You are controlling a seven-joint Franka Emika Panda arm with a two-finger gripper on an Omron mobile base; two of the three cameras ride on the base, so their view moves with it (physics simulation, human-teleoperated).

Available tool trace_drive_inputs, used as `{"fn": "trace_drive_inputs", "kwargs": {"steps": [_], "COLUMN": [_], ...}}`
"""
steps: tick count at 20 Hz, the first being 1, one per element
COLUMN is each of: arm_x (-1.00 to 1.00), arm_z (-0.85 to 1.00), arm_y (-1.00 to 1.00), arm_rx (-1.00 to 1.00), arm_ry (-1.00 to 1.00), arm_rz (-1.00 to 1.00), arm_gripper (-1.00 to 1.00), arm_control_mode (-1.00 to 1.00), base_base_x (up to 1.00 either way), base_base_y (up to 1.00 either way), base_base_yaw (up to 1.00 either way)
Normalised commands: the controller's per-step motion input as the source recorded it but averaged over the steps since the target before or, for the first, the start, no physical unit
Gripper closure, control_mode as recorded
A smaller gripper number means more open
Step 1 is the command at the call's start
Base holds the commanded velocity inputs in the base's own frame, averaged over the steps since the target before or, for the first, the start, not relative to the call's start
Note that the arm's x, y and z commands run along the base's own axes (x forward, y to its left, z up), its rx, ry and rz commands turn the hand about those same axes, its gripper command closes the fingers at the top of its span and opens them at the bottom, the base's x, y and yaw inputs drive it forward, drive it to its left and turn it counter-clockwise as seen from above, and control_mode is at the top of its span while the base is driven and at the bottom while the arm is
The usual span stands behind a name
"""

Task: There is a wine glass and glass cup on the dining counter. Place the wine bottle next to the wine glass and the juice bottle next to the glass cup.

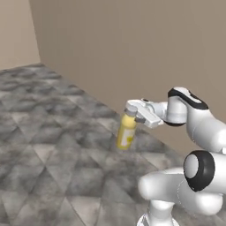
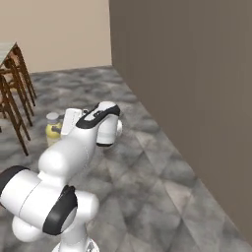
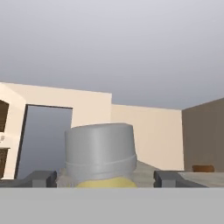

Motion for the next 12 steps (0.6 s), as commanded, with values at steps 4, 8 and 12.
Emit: {"fn": "trace_drive_inputs", "kwargs": {"steps": [4,8,12], "arm_x": [0.0,0.0,0.0], "arm_z": [0.0,0.0,0.0], "arm_y": [0.0,0.0,0.0], "arm_rx": [0.0,0.0,0.0], "arm_ry": [0.0,0.0,0.0], "arm_rz": [0.0,0.0,0.0], "arm_gripper": [1.0,1.0,1.0], "arm_control_mode": [1.0,1.0,1.0], "base_base_x": [0.47,0.56,0.78], "base_base_y": [0.0,0.0,0.0], "base_base_yaw": [0.52,0.46,0.23]}}
